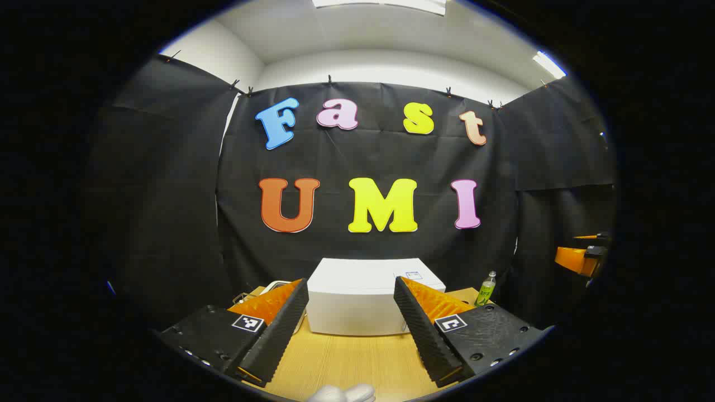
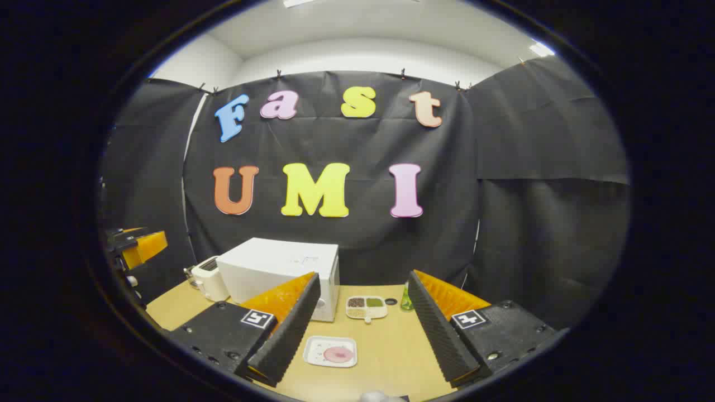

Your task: Open the microwave oven with the left hand, put the food in, and close the microwave oven.

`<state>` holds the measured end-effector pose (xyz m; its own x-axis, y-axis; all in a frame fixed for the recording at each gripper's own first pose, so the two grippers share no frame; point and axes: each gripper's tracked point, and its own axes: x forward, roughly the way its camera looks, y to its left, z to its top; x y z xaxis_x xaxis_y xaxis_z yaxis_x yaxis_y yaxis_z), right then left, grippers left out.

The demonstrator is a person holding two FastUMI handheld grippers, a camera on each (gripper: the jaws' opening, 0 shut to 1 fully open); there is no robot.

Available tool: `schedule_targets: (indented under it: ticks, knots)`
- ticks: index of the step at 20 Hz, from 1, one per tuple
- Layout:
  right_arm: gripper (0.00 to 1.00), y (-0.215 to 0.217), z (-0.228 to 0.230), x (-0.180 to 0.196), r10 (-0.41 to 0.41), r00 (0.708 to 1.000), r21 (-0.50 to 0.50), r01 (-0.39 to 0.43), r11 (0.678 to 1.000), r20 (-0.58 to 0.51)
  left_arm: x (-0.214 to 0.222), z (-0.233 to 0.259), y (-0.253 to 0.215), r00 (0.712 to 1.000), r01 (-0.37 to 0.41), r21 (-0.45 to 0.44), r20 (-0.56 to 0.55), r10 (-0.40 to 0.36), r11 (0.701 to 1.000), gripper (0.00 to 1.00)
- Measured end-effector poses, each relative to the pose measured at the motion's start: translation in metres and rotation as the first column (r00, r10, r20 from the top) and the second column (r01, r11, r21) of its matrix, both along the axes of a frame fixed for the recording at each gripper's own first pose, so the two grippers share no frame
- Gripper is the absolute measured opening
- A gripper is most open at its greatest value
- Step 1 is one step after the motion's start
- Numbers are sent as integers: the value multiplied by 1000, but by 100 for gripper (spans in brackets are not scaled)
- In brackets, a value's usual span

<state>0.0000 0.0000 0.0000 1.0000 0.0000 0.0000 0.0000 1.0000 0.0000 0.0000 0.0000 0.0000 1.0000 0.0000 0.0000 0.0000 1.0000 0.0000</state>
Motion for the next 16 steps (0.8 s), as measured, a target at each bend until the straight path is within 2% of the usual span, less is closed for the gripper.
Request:
schedule_targets:
  ticks: [1, 2, 7, 8, 9, 10, 13, 15, 16]
  knots:
    - [100, 1, 0, 3, 4, 1000, -2, -4, 1000, 2, 2, 0, 1, 1000, -4, 3, 0, 4, 1000, 95]
    - [94, 2, -1, 5, 7, 1000, -4, -7, 1000, 0, 3, 0, -1, 1000, -6, 4, 1, 6, 1000, 95]
    - [94, -1, -2, 19, 18, 1000, 5, -18, 1000, -7, 18, -6, -6, 1000, -13, 14, -10, 13, 1000, 95]
    - [100, -3, -3, 21, 18, 1000, 6, -18, 1000, -8, 21, -8, -8, 1000, -11, 18, -15, 11, 1000, 95]
    - [100, -5, -3, 23, 18, 1000, 6, -18, 1000, -11, 24, -10, -11, 1000, -9, 21, -17, 10, 1000, 95]
    - [94, -6, -5, 25, 19, 1000, 5, -19, 1000, -13, 27, -13, -14, 1000, -8, 24, -18, 8, 1000, 95]
    - [94, -12, -8, 30, 26, 999, 9, -25, 1000, -25, 41, -28, -30, 999, 14, 21, -37, -13, 1000, 95]
    - [95, -18, -12, 32, 28, 999, 17, -27, 1000, -44, 54, -41, -50, 998, 52, -12, -29, -52, 999, 95]
    - [100, -20, -11, 33, 32, 998, 31, -31, 999, -48, 62, -51, -58, 998, 59, -25, -27, -59, 998, 95]
